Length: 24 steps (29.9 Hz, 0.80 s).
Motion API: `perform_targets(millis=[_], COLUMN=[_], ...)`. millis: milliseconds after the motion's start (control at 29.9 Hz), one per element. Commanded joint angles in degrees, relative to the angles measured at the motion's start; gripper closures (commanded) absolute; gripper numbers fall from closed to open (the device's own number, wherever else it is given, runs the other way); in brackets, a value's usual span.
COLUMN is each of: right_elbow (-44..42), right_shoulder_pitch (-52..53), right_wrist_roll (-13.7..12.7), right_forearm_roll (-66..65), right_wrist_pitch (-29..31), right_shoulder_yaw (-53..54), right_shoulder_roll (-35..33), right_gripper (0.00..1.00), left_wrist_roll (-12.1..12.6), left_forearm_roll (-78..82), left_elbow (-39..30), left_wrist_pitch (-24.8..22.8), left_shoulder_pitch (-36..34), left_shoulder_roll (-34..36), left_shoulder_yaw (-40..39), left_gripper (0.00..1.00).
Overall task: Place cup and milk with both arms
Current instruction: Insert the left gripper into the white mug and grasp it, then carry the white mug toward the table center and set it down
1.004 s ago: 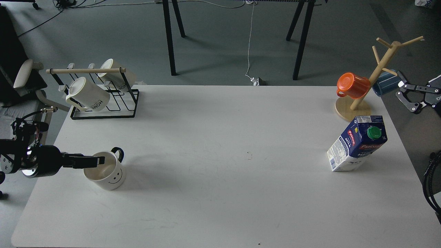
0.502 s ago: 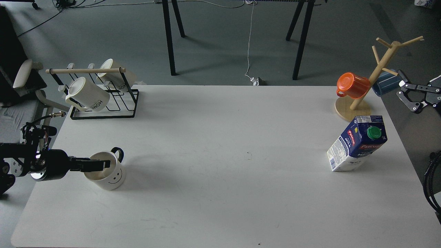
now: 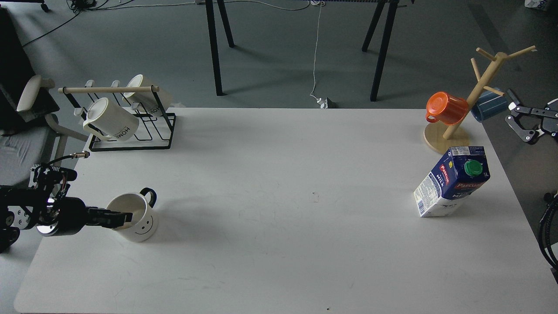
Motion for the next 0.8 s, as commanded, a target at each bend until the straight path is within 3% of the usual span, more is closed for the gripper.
perform_targets(millis=[0,134,167,502,769], right_elbow=[0.0,0.0,0.0,0.0,-1.3], right_shoulder_pitch=[-0.1,-0.1,-0.1,-0.1,0.1], right_wrist_roll=[0.0,0.0,0.0,0.0,0.0], right_forearm_roll=[0.0,0.0,0.0,0.0,0.0], right_wrist_pitch=[0.0,-0.1,-0.1,-0.1,-0.3], right_shoulder_yaw=[0.1,0.1,0.1,0.1,0.2], right_shoulder_roll=[0.0,0.0,0.0,0.1,0.4], right_gripper=[0.01,0.01,0.01,0.01,0.01], left_wrist_roll=[0.0,0.0,0.0,0.0,0.0], left_forearm_roll=[0.0,0.0,0.0,-0.1,-0.3], left_elbow=[0.0,0.0,0.0,-1.6,-11.3], left_wrist_pitch=[0.0,0.0,0.0,0.0,0.0], left_shoulder_pitch=[-0.4,-0.6,-0.6,-3.0,-16.9], left_shoulder_roll=[0.0,0.1,0.1,1.3,3.9], left_shoulder_yaw=[-0.1,0.0,-0.1,-0.3,-0.4], left_gripper=[0.72,0.97,0.99,1.0,1.0])
